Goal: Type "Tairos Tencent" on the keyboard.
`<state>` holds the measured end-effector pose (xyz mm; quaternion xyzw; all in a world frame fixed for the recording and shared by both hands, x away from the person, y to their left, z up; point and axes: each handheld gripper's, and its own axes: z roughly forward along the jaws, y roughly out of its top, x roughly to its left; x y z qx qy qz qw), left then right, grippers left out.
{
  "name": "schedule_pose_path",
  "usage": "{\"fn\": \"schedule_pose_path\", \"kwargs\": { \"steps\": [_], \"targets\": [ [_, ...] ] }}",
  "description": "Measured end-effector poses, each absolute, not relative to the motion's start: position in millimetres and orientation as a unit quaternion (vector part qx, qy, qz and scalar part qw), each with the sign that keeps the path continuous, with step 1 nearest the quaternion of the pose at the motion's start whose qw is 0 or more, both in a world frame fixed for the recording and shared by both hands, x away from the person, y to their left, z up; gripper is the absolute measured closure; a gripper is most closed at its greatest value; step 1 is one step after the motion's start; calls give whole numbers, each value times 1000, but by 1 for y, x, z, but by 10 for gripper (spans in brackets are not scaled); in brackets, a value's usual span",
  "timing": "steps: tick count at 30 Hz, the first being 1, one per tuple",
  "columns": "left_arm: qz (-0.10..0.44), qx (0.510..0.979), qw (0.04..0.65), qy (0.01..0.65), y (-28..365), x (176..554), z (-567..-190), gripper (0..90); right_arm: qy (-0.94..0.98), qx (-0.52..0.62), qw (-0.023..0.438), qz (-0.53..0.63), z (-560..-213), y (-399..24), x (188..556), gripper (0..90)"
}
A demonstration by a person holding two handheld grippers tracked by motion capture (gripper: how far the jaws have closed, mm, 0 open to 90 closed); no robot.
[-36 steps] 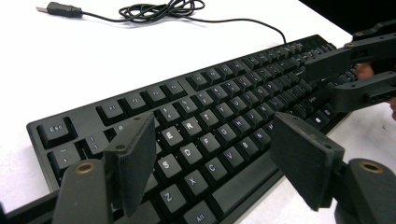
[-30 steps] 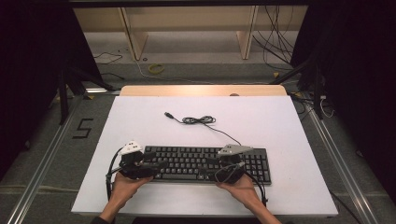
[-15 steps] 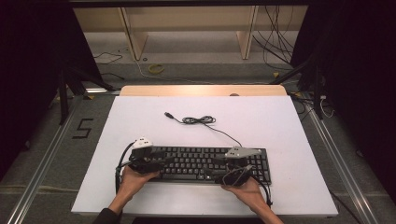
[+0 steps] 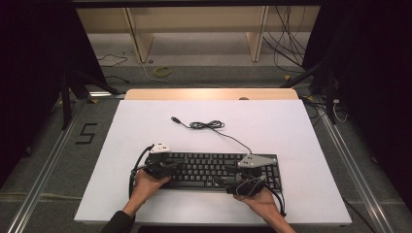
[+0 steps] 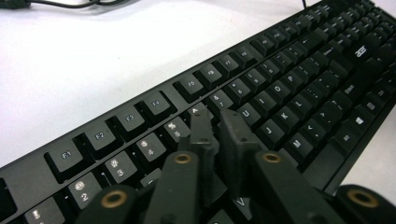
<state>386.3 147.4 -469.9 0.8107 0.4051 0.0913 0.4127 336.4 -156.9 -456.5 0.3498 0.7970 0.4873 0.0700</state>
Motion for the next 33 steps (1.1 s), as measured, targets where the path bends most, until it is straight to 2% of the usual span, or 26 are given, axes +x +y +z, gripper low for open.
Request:
{"fn": "schedule_pose_path", "kwargs": {
  "steps": [3,33],
  "targets": [
    [89,812,411,405,147,387,-472,889,797,350,70,487,-457,-157,336,410],
    [87,821,394,404,136,392,-479,892,794,350,69,492,-455,-161,330,387]
  ]
}}
